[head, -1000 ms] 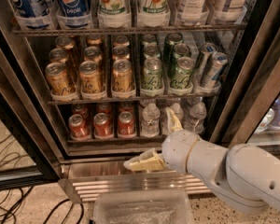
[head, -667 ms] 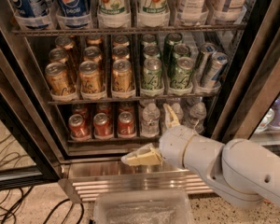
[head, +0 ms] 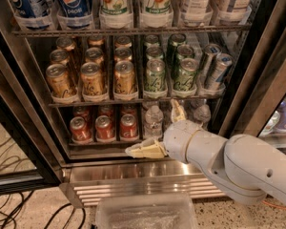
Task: Pick green can from middle shelf of fridge
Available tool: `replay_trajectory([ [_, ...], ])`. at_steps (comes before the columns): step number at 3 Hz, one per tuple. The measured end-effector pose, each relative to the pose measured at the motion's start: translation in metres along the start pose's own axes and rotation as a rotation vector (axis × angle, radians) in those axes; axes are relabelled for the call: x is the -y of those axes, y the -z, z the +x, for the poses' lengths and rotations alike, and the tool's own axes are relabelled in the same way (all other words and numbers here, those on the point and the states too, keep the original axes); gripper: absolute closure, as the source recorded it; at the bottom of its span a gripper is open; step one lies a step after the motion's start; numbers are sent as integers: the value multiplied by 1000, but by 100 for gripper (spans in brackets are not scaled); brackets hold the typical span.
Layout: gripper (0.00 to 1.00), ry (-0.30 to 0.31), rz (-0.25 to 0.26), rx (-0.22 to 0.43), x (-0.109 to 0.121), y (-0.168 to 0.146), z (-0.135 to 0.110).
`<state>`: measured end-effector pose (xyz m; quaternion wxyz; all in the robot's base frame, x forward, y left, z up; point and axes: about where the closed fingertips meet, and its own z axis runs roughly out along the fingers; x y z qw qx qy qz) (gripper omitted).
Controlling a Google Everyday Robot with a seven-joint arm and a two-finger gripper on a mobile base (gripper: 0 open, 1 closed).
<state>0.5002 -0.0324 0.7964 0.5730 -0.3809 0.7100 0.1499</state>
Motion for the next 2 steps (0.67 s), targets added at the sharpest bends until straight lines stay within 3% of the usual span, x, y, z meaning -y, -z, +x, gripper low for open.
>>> replay_trajectory([
  [1,0,-25,20,32,-3,-4,0],
  [2,0,-4,98,70,1,0,13],
])
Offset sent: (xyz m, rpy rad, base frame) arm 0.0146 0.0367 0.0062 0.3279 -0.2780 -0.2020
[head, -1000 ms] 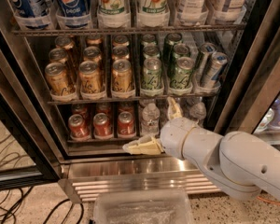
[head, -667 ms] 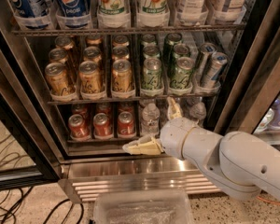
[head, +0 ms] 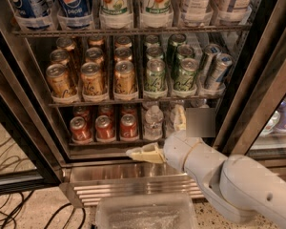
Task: Pick green can from middle shelf of fridge
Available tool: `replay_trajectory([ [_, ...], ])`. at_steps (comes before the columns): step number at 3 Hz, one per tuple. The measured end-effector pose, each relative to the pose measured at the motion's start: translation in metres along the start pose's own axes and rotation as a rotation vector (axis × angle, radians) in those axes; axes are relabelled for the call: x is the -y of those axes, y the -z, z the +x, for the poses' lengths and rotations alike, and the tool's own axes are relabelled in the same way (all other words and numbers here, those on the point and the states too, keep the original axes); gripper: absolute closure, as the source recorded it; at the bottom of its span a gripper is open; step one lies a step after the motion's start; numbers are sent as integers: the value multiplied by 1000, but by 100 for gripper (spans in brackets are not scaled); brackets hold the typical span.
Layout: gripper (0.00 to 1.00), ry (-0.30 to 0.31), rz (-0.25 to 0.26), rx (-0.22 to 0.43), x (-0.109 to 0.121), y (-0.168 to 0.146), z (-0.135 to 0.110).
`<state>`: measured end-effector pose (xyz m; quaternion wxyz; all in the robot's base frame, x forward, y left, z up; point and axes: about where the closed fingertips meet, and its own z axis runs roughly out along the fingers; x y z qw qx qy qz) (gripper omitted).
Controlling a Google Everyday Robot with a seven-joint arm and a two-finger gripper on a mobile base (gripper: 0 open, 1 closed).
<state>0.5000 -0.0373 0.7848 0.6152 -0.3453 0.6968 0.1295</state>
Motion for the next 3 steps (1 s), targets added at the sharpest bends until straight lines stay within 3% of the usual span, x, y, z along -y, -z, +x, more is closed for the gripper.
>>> replay_trajectory([
  [1,0,102,101,77,-3,0,-7],
  [2,0,157,150,238,-24,-24,-60],
  [3,0,102,188,372,-25,-40,-82],
])
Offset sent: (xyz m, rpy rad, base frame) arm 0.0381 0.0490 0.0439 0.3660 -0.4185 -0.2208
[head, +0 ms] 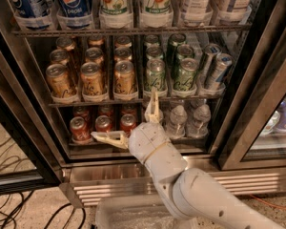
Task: Pick green can from middle shelf of fridge
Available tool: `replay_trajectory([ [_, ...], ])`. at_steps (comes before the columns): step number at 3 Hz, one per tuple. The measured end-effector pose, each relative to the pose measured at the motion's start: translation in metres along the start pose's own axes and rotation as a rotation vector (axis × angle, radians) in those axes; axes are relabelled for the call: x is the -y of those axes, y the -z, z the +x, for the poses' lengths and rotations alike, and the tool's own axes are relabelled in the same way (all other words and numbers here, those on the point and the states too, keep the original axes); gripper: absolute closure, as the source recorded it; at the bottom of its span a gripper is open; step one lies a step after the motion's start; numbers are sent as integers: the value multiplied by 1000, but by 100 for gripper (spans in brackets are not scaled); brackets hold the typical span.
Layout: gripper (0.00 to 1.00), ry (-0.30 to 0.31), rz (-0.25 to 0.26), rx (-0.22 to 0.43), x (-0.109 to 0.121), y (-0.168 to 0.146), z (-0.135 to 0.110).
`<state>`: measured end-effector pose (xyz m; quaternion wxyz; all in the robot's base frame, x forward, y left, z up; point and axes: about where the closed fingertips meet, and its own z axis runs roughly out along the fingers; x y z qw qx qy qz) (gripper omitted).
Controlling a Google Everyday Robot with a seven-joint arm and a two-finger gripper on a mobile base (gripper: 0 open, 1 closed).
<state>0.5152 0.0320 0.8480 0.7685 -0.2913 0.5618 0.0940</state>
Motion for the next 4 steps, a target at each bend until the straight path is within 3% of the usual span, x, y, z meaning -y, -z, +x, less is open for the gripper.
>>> replay_trajectory([
  [1,10,-120,78,70,3,-5,7],
  [2,9,-222,174,49,7,8,30],
  [3,8,-213,273,-22,16,26,46],
  [4,9,-164,327,-59,26,29,48],
])
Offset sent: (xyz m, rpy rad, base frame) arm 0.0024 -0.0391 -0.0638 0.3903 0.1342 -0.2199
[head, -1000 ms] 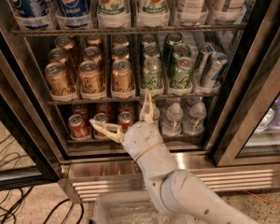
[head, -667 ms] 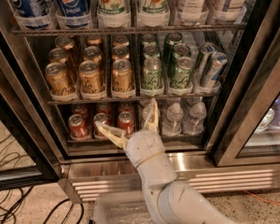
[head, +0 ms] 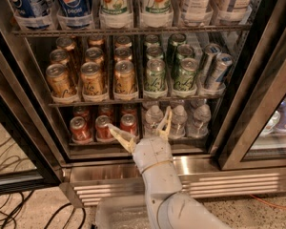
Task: Pick green can from middle shelf of fridge
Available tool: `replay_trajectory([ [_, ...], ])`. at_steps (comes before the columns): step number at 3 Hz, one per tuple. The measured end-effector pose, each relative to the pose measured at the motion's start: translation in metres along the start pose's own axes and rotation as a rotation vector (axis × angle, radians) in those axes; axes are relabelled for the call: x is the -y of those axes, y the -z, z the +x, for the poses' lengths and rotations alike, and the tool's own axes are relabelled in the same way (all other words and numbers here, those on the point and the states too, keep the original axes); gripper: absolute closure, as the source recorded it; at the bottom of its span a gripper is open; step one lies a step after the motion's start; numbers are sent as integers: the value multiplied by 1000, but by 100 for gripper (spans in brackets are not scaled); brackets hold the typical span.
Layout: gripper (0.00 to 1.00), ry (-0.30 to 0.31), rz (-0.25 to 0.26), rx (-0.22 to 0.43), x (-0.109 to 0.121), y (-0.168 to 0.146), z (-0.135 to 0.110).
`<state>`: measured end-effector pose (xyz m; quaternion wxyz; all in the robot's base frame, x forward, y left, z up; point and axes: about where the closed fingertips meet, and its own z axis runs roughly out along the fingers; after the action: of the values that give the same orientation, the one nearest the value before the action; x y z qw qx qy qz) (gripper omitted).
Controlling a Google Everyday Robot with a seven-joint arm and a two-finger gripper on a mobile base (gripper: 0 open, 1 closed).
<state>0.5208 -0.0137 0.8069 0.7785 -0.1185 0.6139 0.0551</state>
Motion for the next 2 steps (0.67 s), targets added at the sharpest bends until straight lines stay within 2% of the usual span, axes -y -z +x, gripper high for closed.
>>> replay_trajectory([
  [1,11,41,33,-3,10,-5,-3],
  [2,24,59,52,11,17,-11,-5],
])
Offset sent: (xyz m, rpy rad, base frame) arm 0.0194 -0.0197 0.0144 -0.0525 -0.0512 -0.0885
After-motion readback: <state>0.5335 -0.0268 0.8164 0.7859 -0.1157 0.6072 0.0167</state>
